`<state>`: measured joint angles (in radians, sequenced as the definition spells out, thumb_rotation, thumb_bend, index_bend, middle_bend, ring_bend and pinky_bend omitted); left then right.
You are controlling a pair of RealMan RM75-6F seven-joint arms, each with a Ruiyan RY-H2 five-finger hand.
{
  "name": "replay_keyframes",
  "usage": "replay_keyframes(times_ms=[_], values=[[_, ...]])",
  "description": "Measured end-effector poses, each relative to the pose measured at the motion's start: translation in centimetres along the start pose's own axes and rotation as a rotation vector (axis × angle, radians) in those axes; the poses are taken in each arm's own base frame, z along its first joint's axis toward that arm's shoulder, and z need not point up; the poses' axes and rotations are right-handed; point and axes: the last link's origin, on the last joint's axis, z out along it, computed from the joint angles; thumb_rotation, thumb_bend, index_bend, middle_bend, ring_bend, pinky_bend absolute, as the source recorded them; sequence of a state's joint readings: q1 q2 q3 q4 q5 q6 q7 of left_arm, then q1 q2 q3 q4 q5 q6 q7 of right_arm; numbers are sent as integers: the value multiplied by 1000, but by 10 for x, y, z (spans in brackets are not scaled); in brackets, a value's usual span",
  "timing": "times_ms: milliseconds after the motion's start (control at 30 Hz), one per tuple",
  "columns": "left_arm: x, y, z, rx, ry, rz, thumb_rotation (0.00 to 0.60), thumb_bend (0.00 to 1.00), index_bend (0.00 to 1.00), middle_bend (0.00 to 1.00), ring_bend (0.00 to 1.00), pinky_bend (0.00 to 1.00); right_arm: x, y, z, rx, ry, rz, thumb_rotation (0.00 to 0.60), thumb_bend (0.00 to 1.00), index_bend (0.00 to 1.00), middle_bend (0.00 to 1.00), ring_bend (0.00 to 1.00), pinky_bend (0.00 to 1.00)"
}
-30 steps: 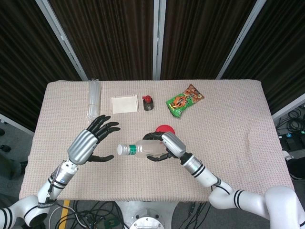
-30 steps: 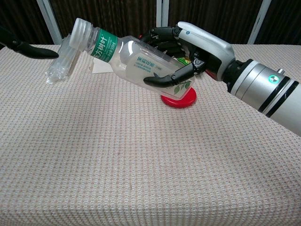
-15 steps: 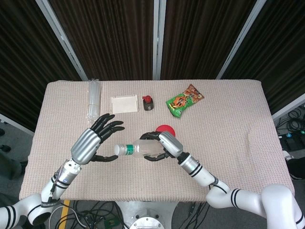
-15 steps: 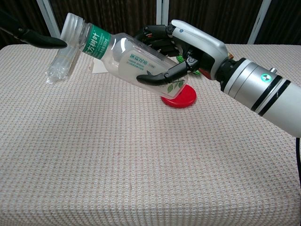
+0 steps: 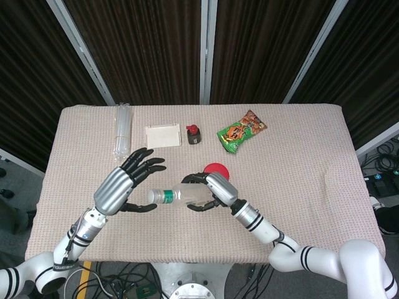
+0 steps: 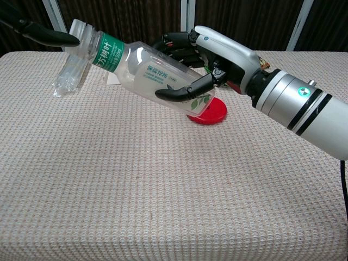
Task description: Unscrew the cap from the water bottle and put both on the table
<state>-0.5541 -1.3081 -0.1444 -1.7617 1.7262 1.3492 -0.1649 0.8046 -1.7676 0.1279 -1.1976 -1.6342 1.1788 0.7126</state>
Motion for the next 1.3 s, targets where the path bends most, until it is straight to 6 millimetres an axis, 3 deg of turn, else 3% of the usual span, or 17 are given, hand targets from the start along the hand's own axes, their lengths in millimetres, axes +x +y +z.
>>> replay_keyframes(times_ms=[1300], values=[[-4,1,0,6,1,46,600,3,186,152,0,0,8,0,-4,11,34,13,600,393,647,543,417,459]])
